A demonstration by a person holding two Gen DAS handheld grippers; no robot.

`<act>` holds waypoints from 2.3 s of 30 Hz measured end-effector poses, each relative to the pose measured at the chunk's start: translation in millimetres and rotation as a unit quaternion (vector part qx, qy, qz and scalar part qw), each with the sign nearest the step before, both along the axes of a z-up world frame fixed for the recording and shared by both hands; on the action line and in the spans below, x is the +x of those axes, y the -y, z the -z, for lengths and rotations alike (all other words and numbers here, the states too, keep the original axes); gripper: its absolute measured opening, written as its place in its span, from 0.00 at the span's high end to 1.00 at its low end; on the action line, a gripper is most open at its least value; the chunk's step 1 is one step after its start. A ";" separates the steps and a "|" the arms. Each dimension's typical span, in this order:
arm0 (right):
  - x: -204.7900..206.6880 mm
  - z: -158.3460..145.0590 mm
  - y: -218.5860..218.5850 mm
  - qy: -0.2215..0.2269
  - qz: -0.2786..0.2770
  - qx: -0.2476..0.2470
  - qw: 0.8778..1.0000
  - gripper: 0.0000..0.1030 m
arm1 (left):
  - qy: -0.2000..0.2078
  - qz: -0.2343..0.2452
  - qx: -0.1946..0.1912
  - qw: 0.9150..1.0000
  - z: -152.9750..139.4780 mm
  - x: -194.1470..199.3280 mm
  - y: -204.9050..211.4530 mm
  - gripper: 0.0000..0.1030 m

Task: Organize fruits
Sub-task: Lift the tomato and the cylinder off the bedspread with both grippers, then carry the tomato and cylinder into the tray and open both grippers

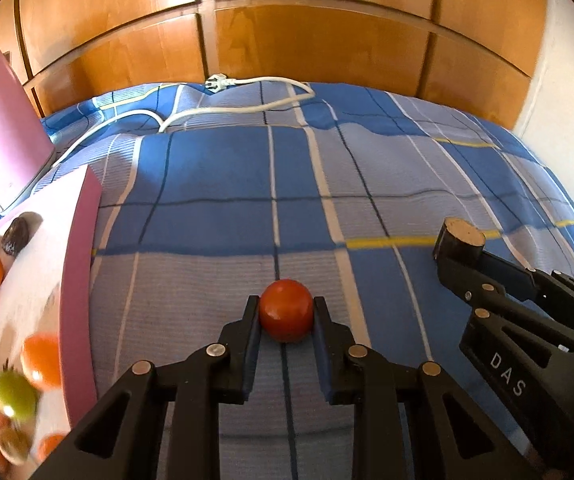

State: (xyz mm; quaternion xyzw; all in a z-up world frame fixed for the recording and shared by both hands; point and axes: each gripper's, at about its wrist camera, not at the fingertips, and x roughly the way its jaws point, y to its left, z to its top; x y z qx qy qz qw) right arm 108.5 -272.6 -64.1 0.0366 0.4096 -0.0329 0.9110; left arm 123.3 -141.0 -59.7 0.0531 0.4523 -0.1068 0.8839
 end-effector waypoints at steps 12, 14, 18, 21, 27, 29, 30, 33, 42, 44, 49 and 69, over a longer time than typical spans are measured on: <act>-43.9 0.0 -4.7 0.002 -0.004 -0.002 1.000 0.70 | 0.020 0.027 -0.013 0.999 -20.6 -43.1 -4.1 0.77; -48.3 -4.0 -9.3 0.009 -0.008 -0.003 1.000 0.70 | 0.023 0.025 -0.016 0.999 -24.9 -47.3 -7.9 0.77; -53.1 -12.8 -19.0 0.023 -0.019 -0.005 1.000 0.79 | 0.031 0.017 -0.027 0.999 -33.2 -52.5 -17.8 0.77; -56.7 -19.8 -25.8 0.030 -0.028 0.000 0.999 0.86 | 0.036 0.012 -0.032 0.999 -38.3 -55.3 -24.5 0.77; -57.4 -12.8 -17.4 0.013 -0.011 0.035 0.999 0.86 | 0.039 0.002 -0.036 0.999 -39.7 -59.8 -36.8 0.77; -59.2 -7.5 -8.9 0.004 0.003 0.051 0.999 0.81 | 0.041 0.001 -0.040 0.998 -40.7 -61.4 -39.8 0.77; -59.9 -4.9 -4.4 -0.002 0.009 0.060 0.998 0.78 | 0.041 -0.001 -0.043 0.998 -41.0 -61.5 -41.0 0.77; -61.0 -3.4 -0.5 -0.003 0.013 0.071 0.997 0.70 | 0.041 -0.001 -0.048 0.998 -41.4 -61.2 -42.6 0.77; -34.2 -24.3 -32.7 0.030 -0.053 0.072 0.996 0.46 | 0.051 -0.016 -0.057 0.997 -49.3 -57.3 -54.3 0.76; -25.9 -24.2 -42.0 0.031 -0.059 0.051 0.997 0.37 | 0.054 -0.018 -0.057 0.997 -51.0 -56.6 -56.2 0.77; 0.0 -5.5 -50.4 -0.007 -0.047 0.005 0.999 0.44 | 0.058 -0.019 -0.055 0.997 -51.7 -55.2 -57.6 0.76; -28.9 -2.9 -42.0 -0.011 -0.038 0.048 0.998 0.64 | 0.070 -0.028 -0.061 0.995 -60.4 -63.9 -68.5 0.76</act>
